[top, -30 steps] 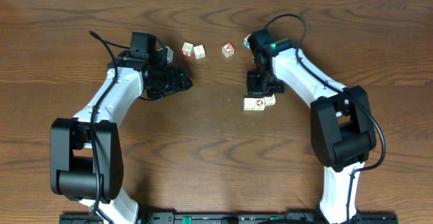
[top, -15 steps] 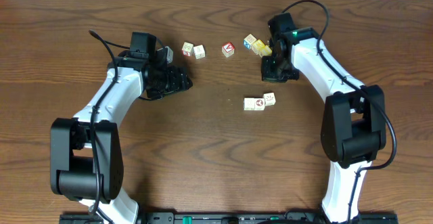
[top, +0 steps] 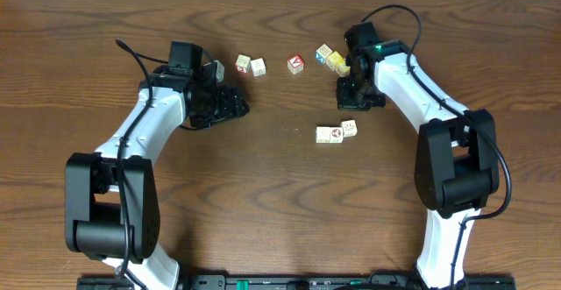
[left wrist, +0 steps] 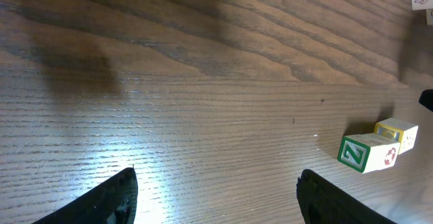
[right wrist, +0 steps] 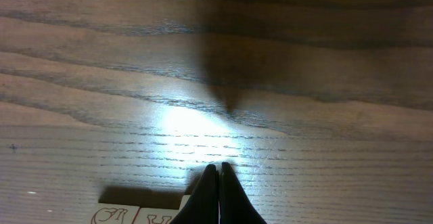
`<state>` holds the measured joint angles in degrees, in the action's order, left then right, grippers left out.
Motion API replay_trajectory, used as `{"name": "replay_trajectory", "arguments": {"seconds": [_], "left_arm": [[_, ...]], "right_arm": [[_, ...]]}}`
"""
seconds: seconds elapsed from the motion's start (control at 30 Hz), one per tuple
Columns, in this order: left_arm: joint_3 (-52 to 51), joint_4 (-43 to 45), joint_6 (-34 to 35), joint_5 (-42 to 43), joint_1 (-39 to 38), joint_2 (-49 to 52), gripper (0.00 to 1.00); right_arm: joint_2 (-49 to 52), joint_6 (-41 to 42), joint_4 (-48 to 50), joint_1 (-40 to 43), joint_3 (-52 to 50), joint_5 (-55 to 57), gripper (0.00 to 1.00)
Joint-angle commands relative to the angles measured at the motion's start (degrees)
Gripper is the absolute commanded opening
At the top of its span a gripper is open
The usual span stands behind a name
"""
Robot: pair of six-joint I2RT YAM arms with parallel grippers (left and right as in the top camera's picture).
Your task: Lift 3 blocks
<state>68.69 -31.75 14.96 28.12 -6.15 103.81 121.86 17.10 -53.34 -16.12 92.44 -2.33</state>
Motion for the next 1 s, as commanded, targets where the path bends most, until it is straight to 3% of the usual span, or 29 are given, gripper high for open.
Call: {"name": "replay_trajectory", "arguments": {"seconds": [0.0, 0.97], "left_arm": [[0.9, -0.3, -0.5, -0.3, 0.0, -0.1, 0.76], [0.9, -0.3, -0.5, -0.3, 0.0, -0.1, 0.76]], "right_arm": [[0.0, -0.9, 0.2, -1.3, -1.2, 0.4, 0.01], [0.0, 0.9, -1.5, -1.3, -3.9, -0.5, 0.01]]}}
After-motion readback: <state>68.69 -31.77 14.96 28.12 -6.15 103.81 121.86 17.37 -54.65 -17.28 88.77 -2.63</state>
